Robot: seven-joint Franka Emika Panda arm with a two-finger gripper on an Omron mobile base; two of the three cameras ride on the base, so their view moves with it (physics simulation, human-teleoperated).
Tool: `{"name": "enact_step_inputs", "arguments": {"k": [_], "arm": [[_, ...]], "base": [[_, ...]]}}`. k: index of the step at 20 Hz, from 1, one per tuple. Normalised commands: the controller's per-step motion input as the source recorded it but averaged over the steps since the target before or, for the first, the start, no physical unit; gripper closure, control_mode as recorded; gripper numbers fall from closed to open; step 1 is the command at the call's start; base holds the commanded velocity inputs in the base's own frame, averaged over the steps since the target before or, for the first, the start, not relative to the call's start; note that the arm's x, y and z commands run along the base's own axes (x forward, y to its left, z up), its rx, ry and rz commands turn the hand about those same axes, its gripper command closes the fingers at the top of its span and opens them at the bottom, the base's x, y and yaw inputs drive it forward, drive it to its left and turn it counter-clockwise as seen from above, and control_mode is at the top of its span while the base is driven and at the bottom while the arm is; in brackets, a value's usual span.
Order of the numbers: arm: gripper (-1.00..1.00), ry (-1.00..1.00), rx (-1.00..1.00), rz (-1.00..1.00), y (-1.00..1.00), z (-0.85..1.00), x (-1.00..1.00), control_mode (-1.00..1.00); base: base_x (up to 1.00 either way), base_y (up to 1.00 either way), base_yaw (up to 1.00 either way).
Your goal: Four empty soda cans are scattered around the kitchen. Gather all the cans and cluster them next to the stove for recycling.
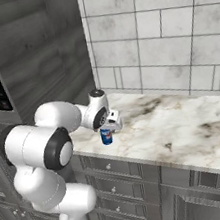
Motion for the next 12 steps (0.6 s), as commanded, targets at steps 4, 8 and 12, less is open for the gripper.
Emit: {"name": "enact_step_inputs", "arguments": {"k": [4, 8, 12], "arm": [[-1.0, 0.0, 0.0, 0.0, -0.12, -0.17, 0.19, -1.0], [1.0, 0.01, 0.0, 0.0, -0.01, -0.17, 0.08, -1.0], [1.0, 0.0, 0.03, 0.0, 0.0, 0.15, -0.15, -1.0]], "base": [[0.0, 0.0, 0.0], [0.0, 0.0, 0.0], [0.0, 0.0, 0.0]]}}
